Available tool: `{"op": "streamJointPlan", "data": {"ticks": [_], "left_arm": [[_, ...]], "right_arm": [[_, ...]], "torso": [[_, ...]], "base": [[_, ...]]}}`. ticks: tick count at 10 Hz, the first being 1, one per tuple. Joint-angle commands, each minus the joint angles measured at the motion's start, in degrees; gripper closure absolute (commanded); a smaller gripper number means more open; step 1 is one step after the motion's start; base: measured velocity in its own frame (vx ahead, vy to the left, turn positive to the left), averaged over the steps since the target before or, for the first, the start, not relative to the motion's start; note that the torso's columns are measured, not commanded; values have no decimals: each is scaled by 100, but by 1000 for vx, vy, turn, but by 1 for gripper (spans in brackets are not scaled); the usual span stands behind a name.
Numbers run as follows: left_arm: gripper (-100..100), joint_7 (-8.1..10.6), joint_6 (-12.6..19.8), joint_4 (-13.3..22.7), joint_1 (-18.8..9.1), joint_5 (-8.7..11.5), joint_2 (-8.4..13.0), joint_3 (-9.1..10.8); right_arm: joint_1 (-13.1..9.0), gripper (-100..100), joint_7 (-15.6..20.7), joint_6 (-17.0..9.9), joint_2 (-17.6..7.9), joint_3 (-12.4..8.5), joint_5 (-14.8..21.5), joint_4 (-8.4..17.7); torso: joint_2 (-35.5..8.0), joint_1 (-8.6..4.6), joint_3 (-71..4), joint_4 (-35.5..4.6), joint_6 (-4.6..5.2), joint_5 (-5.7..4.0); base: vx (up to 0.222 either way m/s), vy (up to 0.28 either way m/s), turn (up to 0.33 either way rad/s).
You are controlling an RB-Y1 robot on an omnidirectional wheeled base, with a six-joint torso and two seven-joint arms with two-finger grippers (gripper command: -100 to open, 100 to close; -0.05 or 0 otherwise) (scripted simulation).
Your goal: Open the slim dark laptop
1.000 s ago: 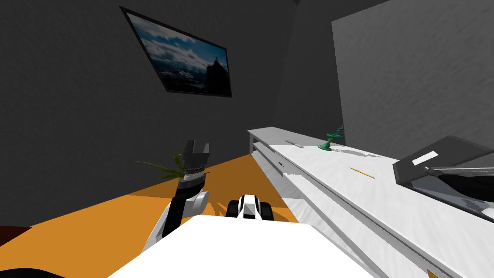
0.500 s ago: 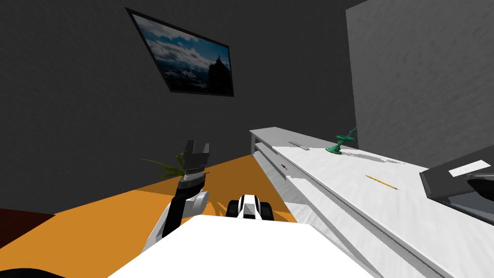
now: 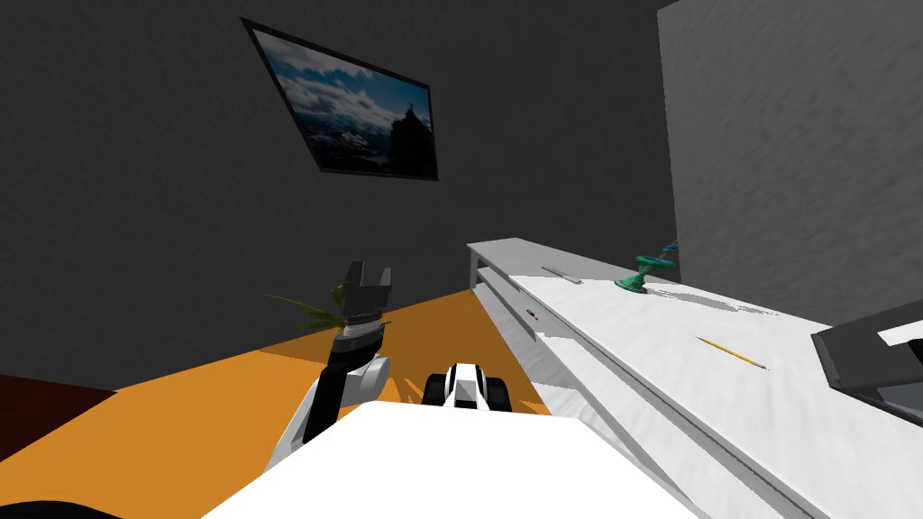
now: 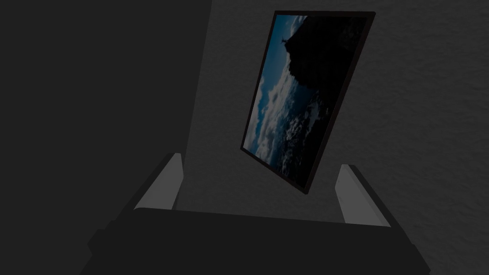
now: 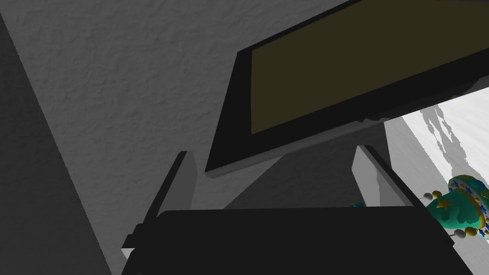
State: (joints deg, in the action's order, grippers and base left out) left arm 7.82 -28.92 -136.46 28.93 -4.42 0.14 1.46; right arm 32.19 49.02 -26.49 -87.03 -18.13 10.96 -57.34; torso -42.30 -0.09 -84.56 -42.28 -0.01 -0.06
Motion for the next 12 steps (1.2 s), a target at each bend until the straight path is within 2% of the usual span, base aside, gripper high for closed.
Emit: {"op": "streamJointPlan", "data": {"ticks": [1,3,6,7,8,12], "left_arm": [[0,0,0,0,0,0,-1,-1],[0,0,0,0,-2,0,0,-1],[0,0,0,0,-1,0,0,0],[0,0,0,0,-1,0,0,0],[0,0,0,1,-1,0,0,0],[0,0,0,0,-1,0,0,0]], "right_arm": [[-219,100,-234,122,123,-133,-93,108],[-361,100,-390,210,216,-212,-158,174],[-718,100,-779,430,450,-409,-322,339],[-694,100,-674,395,341,-364,-279,284],[-932,100,-897,568,562,-501,-196,382],[-1345,100,-1276,854,1021,-755,-13,565]], "torso": [[3,4,4,6,-8,-18],[-24,-37,21,-3,17,-32],[-38,-53,36,-9,58,-51],[-37,-65,35,-9,58,-52],[-9,-49,15,1,39,-42],[-4,-46,14,10,25,-56]], "base": [[-69,-24,-14],[-112,-34,15],[-119,-38,-6],[-43,-23,23],[-49,-25,-33],[-60,-32,-52]]}}
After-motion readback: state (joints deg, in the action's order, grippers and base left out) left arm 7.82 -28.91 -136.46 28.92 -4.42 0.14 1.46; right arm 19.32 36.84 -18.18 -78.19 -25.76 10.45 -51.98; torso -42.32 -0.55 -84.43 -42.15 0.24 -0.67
